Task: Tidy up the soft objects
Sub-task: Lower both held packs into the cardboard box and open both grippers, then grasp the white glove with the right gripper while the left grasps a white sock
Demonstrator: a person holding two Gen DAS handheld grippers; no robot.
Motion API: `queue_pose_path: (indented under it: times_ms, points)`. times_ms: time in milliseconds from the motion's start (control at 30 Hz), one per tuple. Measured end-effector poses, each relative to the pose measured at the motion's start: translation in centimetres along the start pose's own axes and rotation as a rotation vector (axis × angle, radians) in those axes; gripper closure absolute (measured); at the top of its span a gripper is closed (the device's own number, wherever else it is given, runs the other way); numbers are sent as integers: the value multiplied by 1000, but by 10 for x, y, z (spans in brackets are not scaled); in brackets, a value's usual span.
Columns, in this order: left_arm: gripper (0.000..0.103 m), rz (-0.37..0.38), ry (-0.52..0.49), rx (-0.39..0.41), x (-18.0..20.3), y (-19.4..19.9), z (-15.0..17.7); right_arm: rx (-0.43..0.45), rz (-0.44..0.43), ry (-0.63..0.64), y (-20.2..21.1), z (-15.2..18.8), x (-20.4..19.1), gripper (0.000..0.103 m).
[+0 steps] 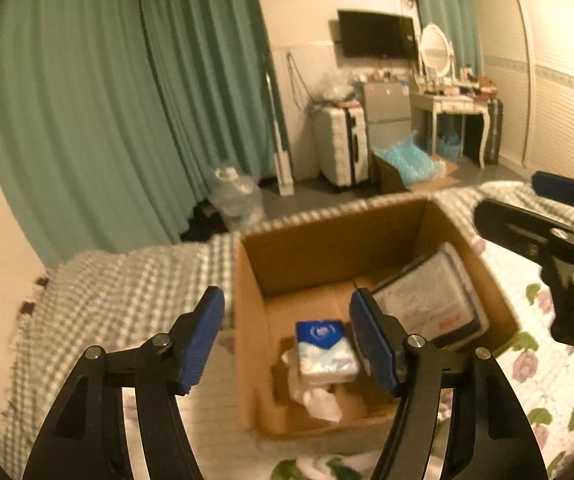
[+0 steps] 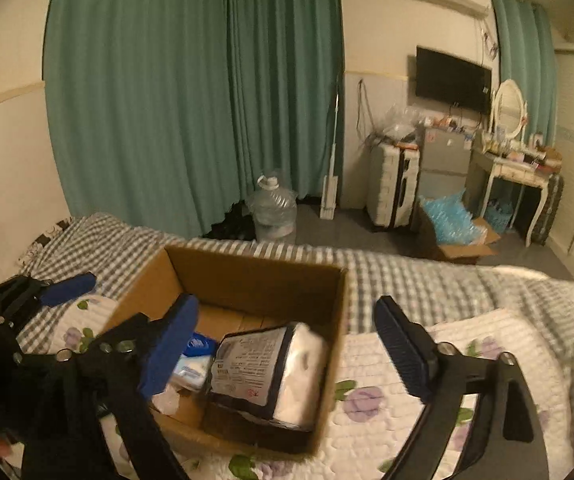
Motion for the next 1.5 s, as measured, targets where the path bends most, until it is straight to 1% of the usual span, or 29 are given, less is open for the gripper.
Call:
queue_pose_path:
  times_ms: [100,167,200,233,267,333,433,500,600,667,733,800,867,967,1033,1200,1267,1333,1500]
  points:
    - [36,-19,3,45,-10,30,-23,44,10,22,41,-29,-4,9]
    - [36,-27,19,82,-18,57,-41,64,14,36,65,-46,-10,4]
    - [33,-29,23,98,-21,68,-48,72,15,46,78,-54,-12,3]
    - [24,-33,27,120,-25,83,-58,87,16,62,97,-64,-16,2]
    - [20,-38,29,142,-29,100,-67,97,19,71,108,-70,-19,2]
    - [20,-45,43,186,-38,129,-81,113,26,98,135,-83,-25,1]
    - [20,-57,64,239,-50,168,-96,117,18,121,169,-95,-32,1]
    - [20,-49,71,250,-52,191,-101,118,7,134,188,-99,-38,1]
    - [20,-43,60,265,-56,216,-101,119,-20,148,208,-95,-52,1]
    - [20,-46,47,279,-55,228,-96,109,-39,146,215,-85,-63,1]
    - [20,-45,45,279,-53,236,-88,104,-77,141,219,-72,-72,1]
    - [20,-29,55,265,-53,236,-75,95,-95,143,219,-57,-76,1]
    - [20,-32,66,236,-52,232,-60,78,-91,149,214,-36,-79,1]
    - [20,-33,81,176,-51,214,-29,40,-102,158,196,1,-81,1]
    - [20,-34,80,137,-48,200,-7,-14,-117,166,175,32,-83,1]
    - [20,-11,118,-2,-37,152,53,-140,-113,160,120,103,-73,1]
    - [20,-7,136,-55,-32,133,76,-167,-102,152,102,128,-67,1]
    - [20,-8,141,-103,-27,116,98,-192,-101,144,89,146,-63,2]
    - [20,9,154,-168,-14,89,136,-277,-128,132,61,191,-59,2]
Point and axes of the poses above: each gripper's, at about its wrist camera, not at the fingertips, and y roughly against the way its jaws point, x to its right, z to its underside, the point moved 9 cm from there along -y, roughly the way its jaws point, and after that the axes turned 13 degrees about x, right-handed, at the moved point
